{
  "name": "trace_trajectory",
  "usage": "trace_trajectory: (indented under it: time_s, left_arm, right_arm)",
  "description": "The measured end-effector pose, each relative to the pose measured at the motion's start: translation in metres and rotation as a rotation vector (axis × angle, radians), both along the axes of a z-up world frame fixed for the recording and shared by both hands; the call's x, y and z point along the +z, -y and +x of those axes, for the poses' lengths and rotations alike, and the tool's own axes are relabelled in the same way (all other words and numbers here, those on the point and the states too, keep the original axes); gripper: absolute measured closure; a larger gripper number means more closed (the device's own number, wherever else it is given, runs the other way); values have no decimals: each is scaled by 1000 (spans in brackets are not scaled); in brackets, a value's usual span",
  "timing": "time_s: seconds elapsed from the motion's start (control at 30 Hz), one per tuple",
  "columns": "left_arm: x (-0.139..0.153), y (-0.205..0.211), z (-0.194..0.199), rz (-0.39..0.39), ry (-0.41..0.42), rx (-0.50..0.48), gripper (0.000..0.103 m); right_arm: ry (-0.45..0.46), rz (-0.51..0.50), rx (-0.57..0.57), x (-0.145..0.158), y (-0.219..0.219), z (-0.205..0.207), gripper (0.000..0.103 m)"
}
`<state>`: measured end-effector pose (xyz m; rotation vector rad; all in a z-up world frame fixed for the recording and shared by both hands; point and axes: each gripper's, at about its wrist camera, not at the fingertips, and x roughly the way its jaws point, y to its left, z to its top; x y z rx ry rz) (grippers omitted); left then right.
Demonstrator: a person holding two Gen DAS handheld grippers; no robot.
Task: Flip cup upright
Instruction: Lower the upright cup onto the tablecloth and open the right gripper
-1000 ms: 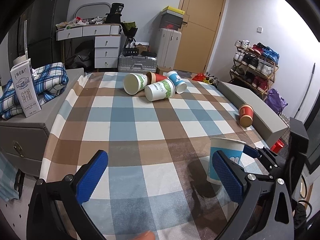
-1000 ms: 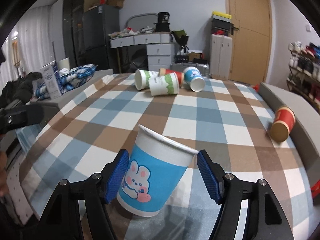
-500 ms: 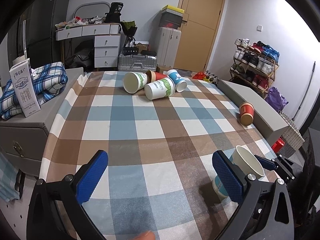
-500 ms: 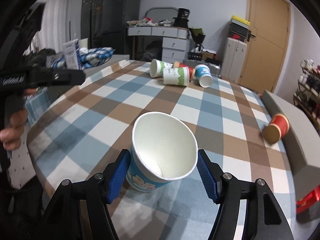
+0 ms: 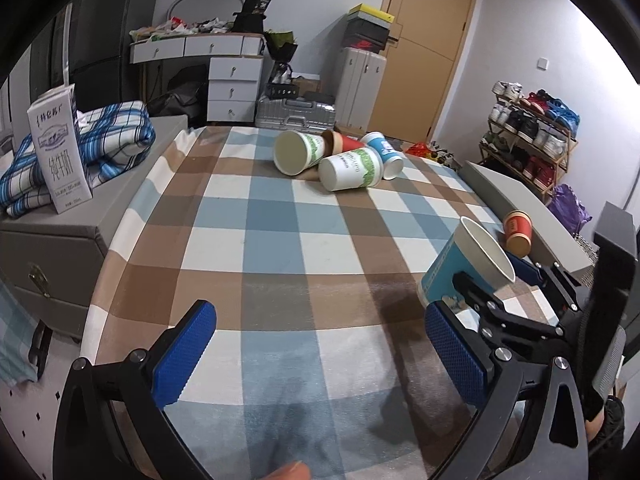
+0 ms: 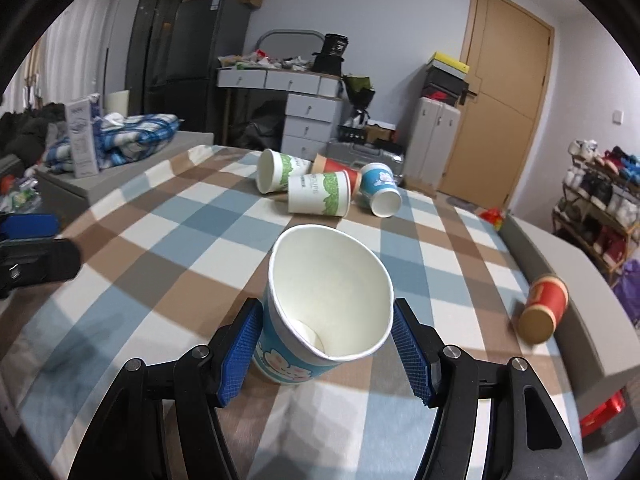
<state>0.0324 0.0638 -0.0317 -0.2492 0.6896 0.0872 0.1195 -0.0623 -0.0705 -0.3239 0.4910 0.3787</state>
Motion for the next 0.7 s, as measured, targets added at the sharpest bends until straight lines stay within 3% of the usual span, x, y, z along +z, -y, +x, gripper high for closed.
trace_trajectory:
  time_s: [0.3,0.57,0.7]
  left_arm:
    - [-2,-6,-1,-11,-8,14,2]
    - [4,3,-3,5,10,-22,2]
    - [9,11,-6,11,23,-45,2]
  right_arm:
    - [-38,-20,5,-8,-6,9,27]
    - [-15,161,44,22,37,-19,1]
    - [-8,244,112,37,67,-45,0]
